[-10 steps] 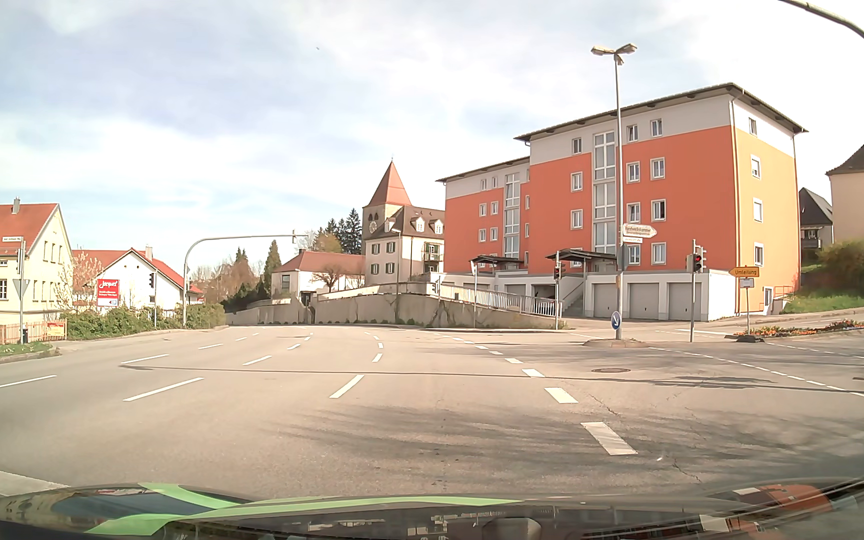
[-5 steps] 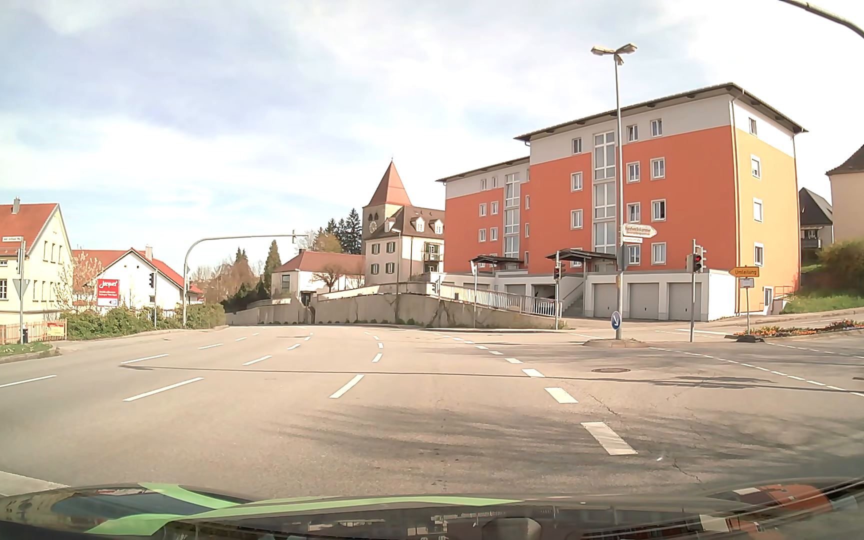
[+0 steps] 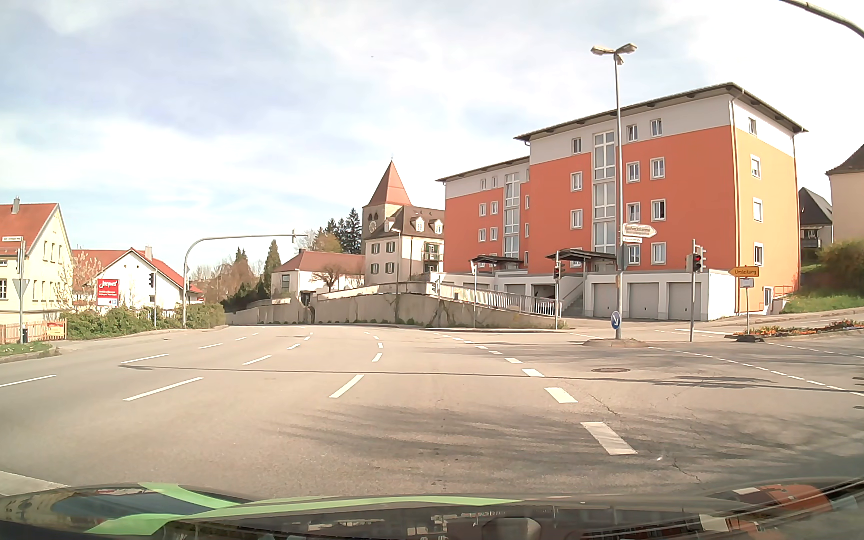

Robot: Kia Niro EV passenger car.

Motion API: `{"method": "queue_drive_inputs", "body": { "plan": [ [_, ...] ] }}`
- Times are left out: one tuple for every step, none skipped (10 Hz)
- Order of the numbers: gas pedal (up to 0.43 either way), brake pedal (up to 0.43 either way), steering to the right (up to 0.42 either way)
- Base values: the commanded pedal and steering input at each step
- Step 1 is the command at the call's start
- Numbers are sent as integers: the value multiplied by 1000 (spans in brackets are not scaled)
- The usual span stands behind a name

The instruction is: Follow the waypoints while adhering to traffic rules and regulations

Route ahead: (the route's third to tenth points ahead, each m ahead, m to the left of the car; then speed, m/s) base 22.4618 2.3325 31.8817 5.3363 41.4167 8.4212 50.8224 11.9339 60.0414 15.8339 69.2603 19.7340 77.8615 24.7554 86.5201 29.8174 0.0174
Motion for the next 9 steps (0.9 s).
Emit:
{"method": "queue_drive_inputs", "body": {
  "plan": [
    [0, 159, -47],
    [0, 152, -47],
    [0, 152, -47],
    [0, 152, -47],
    [0, 152, -47],
    [0, 159, -47],
    [0, 152, -47],
    [0, 152, -47],
    [0, 159, -47]
  ]
}}
